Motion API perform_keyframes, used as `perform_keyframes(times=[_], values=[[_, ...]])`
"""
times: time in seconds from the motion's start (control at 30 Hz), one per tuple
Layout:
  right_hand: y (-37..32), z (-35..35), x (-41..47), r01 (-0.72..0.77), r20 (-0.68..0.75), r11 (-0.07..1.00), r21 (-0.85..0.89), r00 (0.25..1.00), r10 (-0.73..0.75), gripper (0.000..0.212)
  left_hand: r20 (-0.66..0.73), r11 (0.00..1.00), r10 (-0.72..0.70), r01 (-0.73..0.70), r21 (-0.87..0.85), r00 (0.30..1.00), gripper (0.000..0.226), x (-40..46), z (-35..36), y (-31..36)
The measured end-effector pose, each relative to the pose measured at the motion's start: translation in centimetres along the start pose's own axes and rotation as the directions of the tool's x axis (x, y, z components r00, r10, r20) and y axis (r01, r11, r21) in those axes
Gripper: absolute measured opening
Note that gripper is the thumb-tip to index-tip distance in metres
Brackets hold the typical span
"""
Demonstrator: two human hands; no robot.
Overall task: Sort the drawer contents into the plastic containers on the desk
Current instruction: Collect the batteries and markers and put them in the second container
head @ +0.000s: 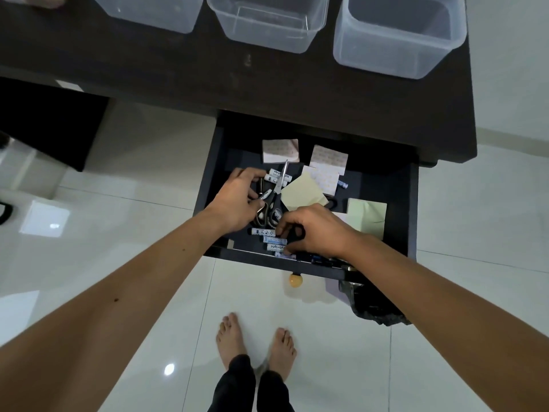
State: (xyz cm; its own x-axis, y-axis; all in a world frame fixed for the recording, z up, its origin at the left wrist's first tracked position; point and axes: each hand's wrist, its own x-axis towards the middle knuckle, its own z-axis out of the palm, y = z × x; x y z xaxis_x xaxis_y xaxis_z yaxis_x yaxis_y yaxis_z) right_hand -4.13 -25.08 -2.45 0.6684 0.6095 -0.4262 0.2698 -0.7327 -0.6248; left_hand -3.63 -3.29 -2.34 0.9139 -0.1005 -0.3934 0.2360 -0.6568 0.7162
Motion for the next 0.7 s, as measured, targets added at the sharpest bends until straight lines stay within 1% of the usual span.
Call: perform_keyframes(times=[0.17,0.27,0.37,0.47,0.57,0.63,0.7], values=[[0.4,-0.1,-0.3,0.010,0.014,1.000,-0.014,1.000,-0.010,0.031,-0.067,1.000,-0.020,0.019,-0.018,0.998,0.058,0.7,0.2,0.1],[0.5,0.0,-0.7,0.049,0.009,0.998,-0.031,0.999,-0.049,0.023,-0.098,0.999,-0.025,0.023,-0.029,0.995,0.048,1.2,0.3,0.1],[0.4,-0.4,-1.4,0.047,-0.064,0.995,0.088,0.997,-0.041,0.017,-0.123,0.998,-0.037,0.030,-0.063,0.992,0.035,1.9,0.4,-0.2],[0.6,-1.0,-2.0,0.006,-0.150,0.973,0.232,0.988,0.029,0.013,-0.154,0.997,-0.045,0.036,-0.061,0.987,0.026,2.4,0.6,-0.4],[1.0,-1.7,-2.5,0.000,-0.206,0.940,0.340,0.976,0.074,0.016,-0.191,0.999,-0.045,0.041,-0.023,0.981,0.017,2.7,0.9,-0.3],[1.2,-2.3,-2.8,0.017,-0.225,0.917,0.399,0.971,0.080,0.026,-0.208,0.999,-0.038,0.038,-0.004,0.977,0.016,2.8,0.9,-0.3],[1.6,-2.8,-3.0,0.016,-0.252,0.915,0.403,0.963,0.094,0.038,-0.220,0.999,-0.024,0.029,0.018,0.975,0.016,2.7,0.9,-0.2]])
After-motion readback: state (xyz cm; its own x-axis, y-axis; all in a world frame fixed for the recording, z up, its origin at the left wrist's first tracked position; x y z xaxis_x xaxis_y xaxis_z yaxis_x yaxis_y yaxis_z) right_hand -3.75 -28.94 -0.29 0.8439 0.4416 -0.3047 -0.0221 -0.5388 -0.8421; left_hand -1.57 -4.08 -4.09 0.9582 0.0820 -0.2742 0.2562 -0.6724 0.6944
